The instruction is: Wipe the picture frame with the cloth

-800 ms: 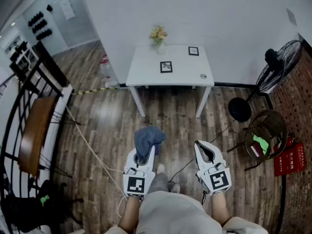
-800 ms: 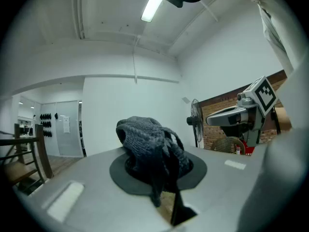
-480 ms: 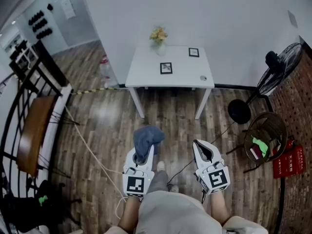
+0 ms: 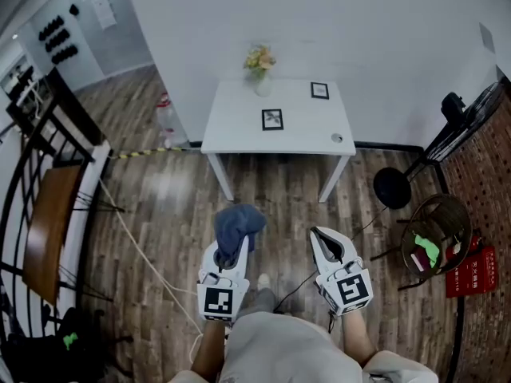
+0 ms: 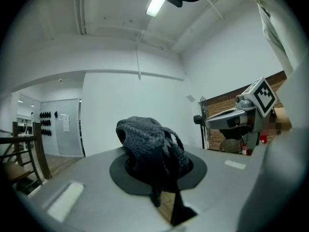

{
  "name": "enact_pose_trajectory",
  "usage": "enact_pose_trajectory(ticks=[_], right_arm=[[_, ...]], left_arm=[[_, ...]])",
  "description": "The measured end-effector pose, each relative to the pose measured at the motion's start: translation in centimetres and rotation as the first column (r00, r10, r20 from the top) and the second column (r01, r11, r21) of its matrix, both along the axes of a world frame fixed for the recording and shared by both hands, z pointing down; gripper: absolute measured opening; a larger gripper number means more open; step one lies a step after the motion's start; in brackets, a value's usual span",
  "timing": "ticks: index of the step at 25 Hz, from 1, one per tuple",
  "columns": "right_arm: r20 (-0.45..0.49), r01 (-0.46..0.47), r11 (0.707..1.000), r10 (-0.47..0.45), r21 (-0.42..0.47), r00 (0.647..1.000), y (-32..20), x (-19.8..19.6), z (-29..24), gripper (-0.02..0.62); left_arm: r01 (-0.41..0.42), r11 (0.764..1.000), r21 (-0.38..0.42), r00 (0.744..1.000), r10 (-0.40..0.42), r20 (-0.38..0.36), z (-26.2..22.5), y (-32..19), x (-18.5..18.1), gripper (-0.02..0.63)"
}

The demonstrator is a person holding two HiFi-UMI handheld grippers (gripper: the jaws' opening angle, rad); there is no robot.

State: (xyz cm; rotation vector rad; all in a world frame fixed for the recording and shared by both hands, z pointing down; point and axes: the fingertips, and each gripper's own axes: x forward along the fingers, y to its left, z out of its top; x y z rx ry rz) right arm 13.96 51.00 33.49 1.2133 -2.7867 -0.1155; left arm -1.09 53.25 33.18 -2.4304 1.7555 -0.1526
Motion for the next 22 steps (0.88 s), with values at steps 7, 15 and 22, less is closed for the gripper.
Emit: enact_pose_trajectory(ticks=[7,15,22], right_arm=[[-0.02,-0.025,1.0,0.025,-0.008,1.0,-6.0,-2.9,0.1,0.003],[-0.042,-0.081,0.996,0.079,-0.036,0.996,-10.5,-5.2,0.3,0.003],[-0.045,-0.089,0.996,0.087,-0.03,0.995,-13.2,-6.1,0.3,0.003]], left_arm=[[-0.032,0.999,-0.003,0.999,0.032,-0.012,-0.6,-6.5,-2.7,0.084],[-0.077,0.997,-0.003,0.997,0.076,-0.026,-0.7,-11.8,-4.8,0.084],[-0.09,0.995,-0.034,0.996,0.089,-0.03,0.6,-14.9,-5.8,0.084]])
